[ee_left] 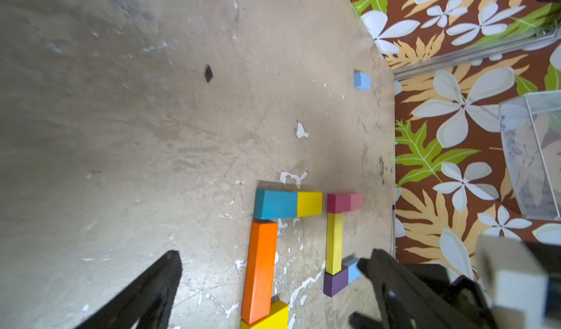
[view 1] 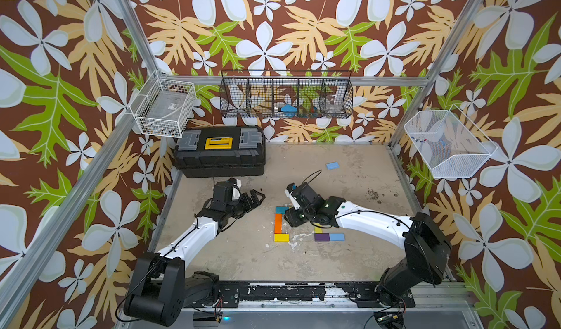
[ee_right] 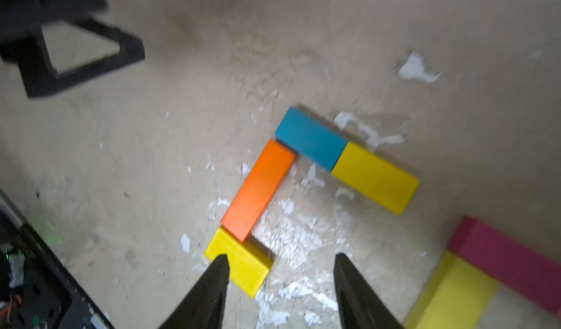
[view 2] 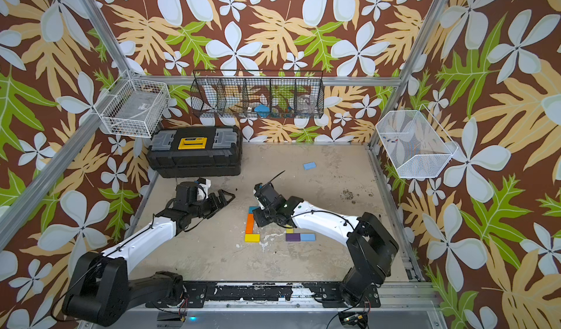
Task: Assemble the letter c with building blocks
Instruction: Pick up the building block from the center of the board.
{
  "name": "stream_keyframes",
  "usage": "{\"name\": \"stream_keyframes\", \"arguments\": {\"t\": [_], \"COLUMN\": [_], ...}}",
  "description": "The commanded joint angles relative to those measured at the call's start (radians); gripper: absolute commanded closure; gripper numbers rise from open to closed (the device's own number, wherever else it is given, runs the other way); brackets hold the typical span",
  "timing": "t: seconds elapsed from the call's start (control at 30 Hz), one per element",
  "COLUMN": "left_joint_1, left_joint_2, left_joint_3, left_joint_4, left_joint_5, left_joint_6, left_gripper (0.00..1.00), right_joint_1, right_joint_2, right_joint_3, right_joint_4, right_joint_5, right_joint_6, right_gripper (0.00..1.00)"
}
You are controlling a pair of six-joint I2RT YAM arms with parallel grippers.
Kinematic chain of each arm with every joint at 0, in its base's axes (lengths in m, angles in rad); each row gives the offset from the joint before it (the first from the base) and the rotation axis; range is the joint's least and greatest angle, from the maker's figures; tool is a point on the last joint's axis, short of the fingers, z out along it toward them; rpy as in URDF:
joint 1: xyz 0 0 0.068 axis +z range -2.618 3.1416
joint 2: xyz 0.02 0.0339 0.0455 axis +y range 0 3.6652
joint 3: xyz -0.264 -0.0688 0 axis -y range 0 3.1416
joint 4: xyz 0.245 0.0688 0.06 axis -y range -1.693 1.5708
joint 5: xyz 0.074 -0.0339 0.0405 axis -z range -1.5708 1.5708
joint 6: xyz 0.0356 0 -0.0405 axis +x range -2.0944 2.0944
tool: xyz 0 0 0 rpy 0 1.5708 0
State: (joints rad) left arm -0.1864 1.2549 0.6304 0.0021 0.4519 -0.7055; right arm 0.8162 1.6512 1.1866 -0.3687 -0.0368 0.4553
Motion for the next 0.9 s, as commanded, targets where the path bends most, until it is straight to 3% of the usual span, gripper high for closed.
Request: {"name": "stream_keyframes", "arguments": {"t": [0.0,0.2,0.33,0.43,0.53,0.7,0.87], "left_joint_1": [0.010,0.010,0.011,0.010,0.010,0.010,0.010], "left_joint_2": [0.021,0.043,0.051,0.062,0.089,0.145,0.190], "left_joint_3": [0.023,0.013,0.009,0.008,0.011,0.031,0.054], "left_joint_4": [-0.036,-0.016,-0.008,0.006,0.039,0.072,0.081], "left_joint_5": [0.026,0.049,0.069,0.083,0.115,0.151,0.172], "left_joint_6": [0.065,0.063,0.058,0.046,0.022,-0.003,-0.007], "left_gripper": [0.00,0.00,0.00,0.00,0.00,0.00,0.00], "right_joint_1": [-0.089,-0.345,-0.470,-0.533,-0.575,-0.621,-0.645], "right_joint_2": [0.042,0.176,0.276,0.356,0.442,0.565,0.682], "right_joint_3": [0.110,0.285,0.352,0.414,0.493,0.613,0.739], "right_joint_4": [-0.080,-0.105,-0.096,-0.098,-0.112,-0.119,-0.146], "right_joint_5": [0.059,0.041,0.041,0.050,0.094,0.141,0.118], "right_joint_6": [-0.012,0.054,0.062,0.012,-0.060,-0.180,-0.249], "right_gripper": [0.43,0.42,0.34,0.28,0.15,0.06,0.03]}}
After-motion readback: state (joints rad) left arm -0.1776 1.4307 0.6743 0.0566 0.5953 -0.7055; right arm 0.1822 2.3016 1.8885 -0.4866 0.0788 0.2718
